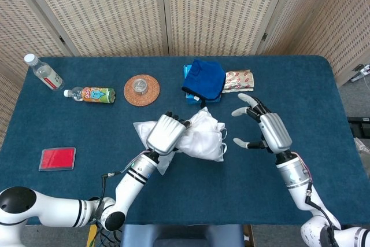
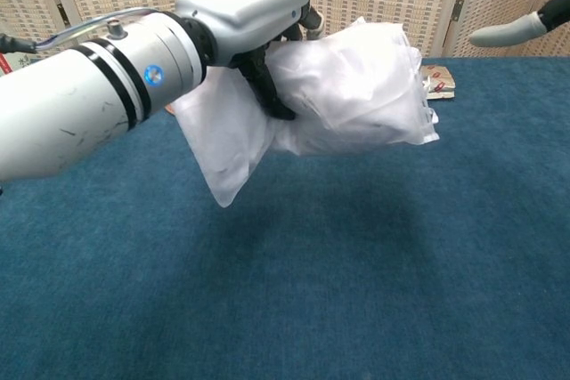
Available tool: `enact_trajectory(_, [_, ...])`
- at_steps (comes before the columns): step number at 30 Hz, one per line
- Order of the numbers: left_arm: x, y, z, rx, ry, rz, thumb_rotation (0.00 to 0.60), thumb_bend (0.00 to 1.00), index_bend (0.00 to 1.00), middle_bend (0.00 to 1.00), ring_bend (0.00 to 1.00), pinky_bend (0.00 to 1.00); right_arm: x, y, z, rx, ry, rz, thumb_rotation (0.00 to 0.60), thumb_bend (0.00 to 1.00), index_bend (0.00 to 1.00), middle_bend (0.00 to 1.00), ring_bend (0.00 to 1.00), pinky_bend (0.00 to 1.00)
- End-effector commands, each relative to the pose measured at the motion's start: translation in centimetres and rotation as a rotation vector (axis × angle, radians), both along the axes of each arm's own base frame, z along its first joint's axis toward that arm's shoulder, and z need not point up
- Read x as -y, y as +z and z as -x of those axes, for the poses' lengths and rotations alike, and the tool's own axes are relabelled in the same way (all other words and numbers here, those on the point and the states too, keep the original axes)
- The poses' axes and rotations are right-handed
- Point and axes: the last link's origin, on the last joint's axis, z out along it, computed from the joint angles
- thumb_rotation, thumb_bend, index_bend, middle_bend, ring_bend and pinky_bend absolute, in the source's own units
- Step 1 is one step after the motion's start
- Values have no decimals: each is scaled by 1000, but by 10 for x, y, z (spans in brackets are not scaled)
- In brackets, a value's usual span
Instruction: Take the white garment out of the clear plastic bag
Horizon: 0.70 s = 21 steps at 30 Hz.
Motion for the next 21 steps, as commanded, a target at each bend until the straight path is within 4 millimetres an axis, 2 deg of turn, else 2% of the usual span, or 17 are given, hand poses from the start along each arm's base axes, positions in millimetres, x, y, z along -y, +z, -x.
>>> enact_trajectory(1, [1, 1, 0, 11, 3, 6, 600, 93, 473, 642, 564, 467, 2, -5, -4, -10, 15, -23, 600, 0, 358, 96, 63, 233])
enact_trajectory(21, [8, 4, 13, 182, 29, 42, 600, 93, 475, 642, 564, 491, 5, -18, -6, -31, 21, -80, 600, 0, 358, 96, 63, 233])
